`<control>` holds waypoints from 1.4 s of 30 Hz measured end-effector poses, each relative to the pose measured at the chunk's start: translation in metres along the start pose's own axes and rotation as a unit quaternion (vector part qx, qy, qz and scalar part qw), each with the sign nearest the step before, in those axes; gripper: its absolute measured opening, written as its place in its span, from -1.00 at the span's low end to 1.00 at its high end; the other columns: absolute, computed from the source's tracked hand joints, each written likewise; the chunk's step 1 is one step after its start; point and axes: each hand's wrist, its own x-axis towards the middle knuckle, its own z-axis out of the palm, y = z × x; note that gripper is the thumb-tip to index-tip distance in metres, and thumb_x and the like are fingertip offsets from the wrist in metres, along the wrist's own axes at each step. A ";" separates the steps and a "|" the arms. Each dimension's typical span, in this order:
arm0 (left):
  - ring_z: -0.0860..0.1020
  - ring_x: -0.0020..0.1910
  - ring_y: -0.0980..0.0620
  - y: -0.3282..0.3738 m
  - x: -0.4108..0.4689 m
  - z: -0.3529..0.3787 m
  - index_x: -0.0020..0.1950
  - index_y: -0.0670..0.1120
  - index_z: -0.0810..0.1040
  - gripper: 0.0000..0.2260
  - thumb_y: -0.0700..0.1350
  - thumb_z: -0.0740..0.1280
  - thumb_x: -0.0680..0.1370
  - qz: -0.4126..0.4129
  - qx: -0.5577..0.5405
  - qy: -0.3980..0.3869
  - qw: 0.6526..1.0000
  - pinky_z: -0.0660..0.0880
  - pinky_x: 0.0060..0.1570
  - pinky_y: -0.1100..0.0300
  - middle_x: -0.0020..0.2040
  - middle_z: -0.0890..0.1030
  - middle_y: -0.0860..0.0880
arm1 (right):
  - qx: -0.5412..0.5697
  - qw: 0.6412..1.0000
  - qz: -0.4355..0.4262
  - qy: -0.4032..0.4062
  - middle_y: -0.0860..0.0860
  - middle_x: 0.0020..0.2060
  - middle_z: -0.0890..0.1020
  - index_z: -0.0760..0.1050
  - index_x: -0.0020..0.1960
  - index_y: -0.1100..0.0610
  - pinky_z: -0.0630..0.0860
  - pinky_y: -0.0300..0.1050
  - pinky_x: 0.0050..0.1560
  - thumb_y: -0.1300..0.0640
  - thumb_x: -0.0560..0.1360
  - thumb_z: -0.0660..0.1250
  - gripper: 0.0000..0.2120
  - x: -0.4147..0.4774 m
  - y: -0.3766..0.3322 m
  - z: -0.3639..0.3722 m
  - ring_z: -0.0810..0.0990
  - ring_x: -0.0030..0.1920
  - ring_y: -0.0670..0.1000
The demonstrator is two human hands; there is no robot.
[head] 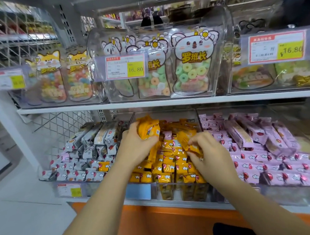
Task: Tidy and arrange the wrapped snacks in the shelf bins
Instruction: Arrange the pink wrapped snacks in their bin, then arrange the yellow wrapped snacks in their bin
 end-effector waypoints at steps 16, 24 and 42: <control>0.23 0.40 -0.14 -0.018 0.025 0.018 0.44 0.09 0.32 -0.46 0.22 0.27 0.49 0.061 0.227 0.081 0.969 0.23 0.35 -0.02 0.42 0.27 -0.13 | -0.032 0.998 0.056 -0.019 -0.04 0.05 0.52 0.52 0.02 0.07 0.48 -0.07 -0.12 0.28 0.44 0.38 -0.79 0.023 -0.006 0.012 0.52 -0.05 0.06; 0.31 0.36 -0.15 -0.012 0.041 0.015 0.40 0.15 0.37 -0.49 0.29 0.24 0.49 0.086 0.238 0.046 0.966 0.25 0.36 -0.03 0.37 0.40 -0.10 | -0.144 0.984 0.054 -0.088 -0.07 0.04 0.61 0.60 0.06 0.00 0.29 0.00 0.21 0.16 0.41 0.44 -0.77 0.021 0.000 0.014 0.53 0.10 0.05; 0.03 0.53 -0.11 -0.062 0.012 -0.001 0.46 0.20 0.25 -0.52 -0.03 0.28 0.58 0.281 0.267 -0.005 0.922 0.02 0.46 -0.17 0.52 0.19 0.01 | -0.149 0.967 -0.007 -0.207 -0.09 0.30 0.48 0.36 0.37 -0.16 0.17 -0.02 0.24 -0.04 0.57 0.21 -0.64 0.062 -0.035 0.057 0.36 0.30 0.02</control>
